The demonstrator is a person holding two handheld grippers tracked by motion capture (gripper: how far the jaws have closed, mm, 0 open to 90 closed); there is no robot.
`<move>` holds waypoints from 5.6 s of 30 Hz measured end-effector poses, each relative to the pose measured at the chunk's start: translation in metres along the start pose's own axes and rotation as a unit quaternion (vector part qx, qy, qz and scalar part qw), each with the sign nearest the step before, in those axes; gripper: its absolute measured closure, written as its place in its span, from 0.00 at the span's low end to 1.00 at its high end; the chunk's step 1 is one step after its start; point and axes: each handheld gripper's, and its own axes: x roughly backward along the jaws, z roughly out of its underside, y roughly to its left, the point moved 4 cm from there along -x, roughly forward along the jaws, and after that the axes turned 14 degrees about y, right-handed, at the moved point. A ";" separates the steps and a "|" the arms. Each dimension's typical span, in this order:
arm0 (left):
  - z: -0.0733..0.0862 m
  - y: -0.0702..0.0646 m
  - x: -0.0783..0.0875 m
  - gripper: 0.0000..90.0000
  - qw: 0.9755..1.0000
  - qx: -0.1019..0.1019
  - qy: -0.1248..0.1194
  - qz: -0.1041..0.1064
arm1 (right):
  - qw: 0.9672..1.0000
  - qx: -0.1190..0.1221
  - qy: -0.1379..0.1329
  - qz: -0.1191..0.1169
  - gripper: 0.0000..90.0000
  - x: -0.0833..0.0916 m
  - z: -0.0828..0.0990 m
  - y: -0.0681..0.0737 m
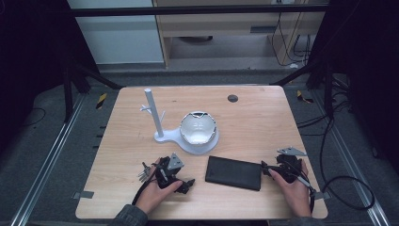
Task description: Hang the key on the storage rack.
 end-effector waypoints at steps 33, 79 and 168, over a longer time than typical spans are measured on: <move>-0.002 0.061 0.083 0.17 0.988 -0.014 0.131 -0.075 | 1.000 0.014 0.002 -0.009 0.05 0.003 0.006 0.000; 0.053 0.079 0.068 0.62 0.970 0.040 0.238 -0.010 | 1.000 0.018 0.003 -0.011 0.05 0.004 0.007 0.001; -0.069 0.154 0.234 1.00 0.980 0.078 0.160 -0.088 | 1.000 0.022 0.004 -0.013 0.05 0.005 0.008 0.001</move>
